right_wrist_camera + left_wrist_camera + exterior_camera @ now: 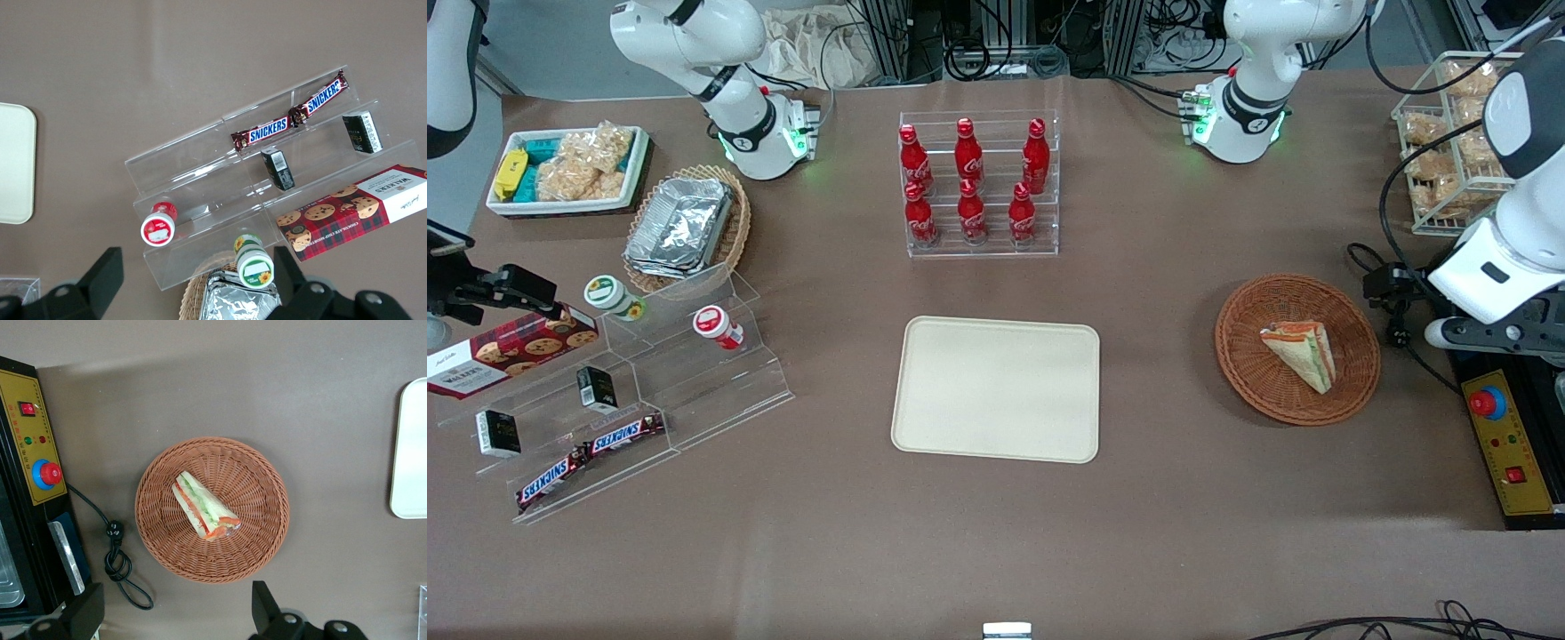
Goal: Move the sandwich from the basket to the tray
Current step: 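Move the left gripper down over the wrapped sandwich in the wicker basket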
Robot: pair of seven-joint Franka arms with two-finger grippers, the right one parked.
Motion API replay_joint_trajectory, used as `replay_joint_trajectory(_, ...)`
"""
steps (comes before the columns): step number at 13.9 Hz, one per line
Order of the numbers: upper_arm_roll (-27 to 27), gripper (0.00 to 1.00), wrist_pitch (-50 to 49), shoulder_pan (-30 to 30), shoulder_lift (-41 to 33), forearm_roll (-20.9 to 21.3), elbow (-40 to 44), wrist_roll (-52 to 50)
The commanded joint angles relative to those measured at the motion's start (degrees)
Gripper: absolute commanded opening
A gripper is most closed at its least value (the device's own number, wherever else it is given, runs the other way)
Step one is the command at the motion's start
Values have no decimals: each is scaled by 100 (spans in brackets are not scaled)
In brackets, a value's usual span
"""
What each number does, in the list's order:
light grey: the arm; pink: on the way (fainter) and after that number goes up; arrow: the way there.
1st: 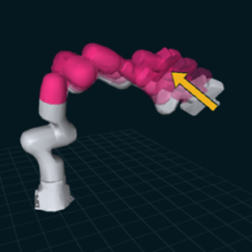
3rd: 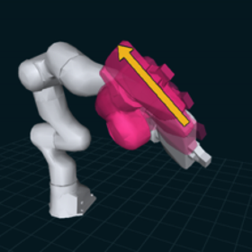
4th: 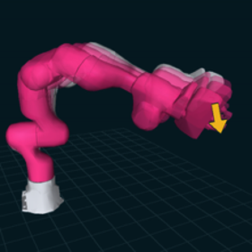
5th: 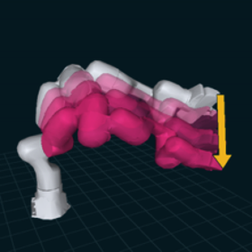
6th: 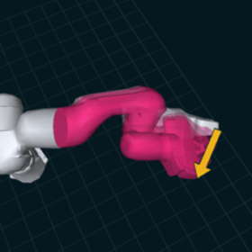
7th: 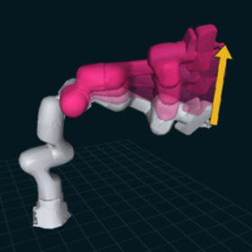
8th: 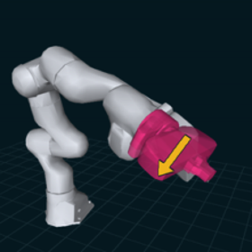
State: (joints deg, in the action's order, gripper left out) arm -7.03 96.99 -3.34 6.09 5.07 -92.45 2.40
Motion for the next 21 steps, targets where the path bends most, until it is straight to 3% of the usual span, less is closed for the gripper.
replay_joint_trajectory(1, 8, 99, -146, 0, 86, 65, 219, -352)
replay_joint_trajectory(6, 0, 99, -172, 26, 103, 73, 1, -1414)
replay_joint_trajectory(9, -18, 99, -58, 140, 59, 73, -457, -3467)
replay_joint_trajectory(12, -27, 99, 266, 150, 51, -23, -956, -4359)
replay_joint_trajectory(14, -9, 99, 539, 123, 42, -313, -1370, -4904)
replay_joint_trajectory(21, 26, 99, 2804, -26, 24, -226, -3040, -5329)
